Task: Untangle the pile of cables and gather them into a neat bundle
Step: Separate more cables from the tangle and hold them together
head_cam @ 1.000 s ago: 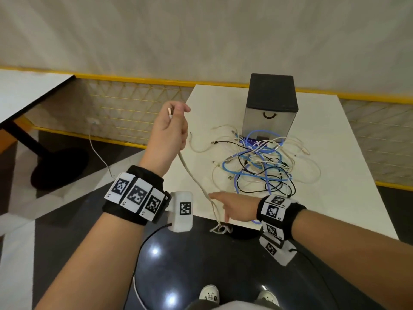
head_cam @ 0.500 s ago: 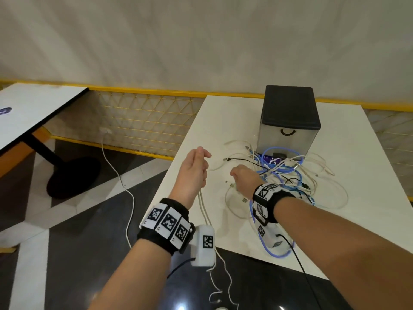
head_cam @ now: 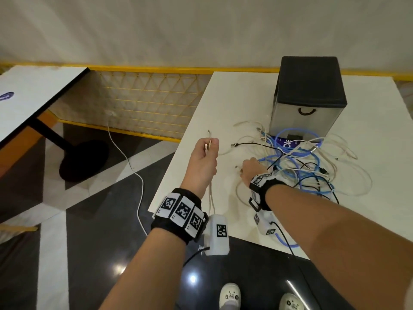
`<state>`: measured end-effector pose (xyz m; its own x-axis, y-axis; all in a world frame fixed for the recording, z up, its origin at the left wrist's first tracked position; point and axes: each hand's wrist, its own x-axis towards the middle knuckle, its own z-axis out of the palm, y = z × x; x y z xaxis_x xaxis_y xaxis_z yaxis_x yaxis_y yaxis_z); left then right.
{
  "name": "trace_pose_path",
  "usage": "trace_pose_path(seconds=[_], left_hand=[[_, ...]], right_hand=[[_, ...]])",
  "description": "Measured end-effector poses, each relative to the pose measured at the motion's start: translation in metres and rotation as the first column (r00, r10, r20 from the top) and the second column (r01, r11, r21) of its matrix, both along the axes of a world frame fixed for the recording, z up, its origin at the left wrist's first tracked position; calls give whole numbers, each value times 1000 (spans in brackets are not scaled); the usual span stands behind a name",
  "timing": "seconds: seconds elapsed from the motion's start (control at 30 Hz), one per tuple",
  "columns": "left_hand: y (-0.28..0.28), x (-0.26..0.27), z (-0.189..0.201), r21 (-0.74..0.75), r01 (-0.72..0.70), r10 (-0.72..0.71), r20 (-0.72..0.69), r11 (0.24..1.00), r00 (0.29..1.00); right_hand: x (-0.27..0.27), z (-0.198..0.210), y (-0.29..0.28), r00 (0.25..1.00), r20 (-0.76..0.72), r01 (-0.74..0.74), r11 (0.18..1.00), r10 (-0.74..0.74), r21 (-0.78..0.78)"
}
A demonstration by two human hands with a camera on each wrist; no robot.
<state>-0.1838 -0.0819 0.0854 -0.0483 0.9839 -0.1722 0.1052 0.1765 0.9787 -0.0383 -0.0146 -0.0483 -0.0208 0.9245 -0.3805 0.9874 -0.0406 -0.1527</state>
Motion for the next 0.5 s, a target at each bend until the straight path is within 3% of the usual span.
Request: trace_pose_path(seconds=[0.13,0.23,0.27,0.33,0.4,0.5], left_hand=[[3,-2,0,45,-10,9,6,999,1000],[5,-5,2,40,-49,49,12,998,999],[6,-6,3,41,-65,65,19,997,998],[9,-4,4,61,-80,79,20,995,997],[11,4,5,82,-53,52,16,995,999],[12,31,13,119,66,-67,2,991,998]], right_hand=[[0,-1,-5,999,7,-33,996,32,85],[3,11,-14,948,-317,95,941,14,325],[6,20,-18,867,-498,165,924,31,345],[14,47,-29,566,-821,292,915,70,279],[23,77,-39,317,-944,350,914,89,204],[33,114,-54,165,-978,367,913,126,179]])
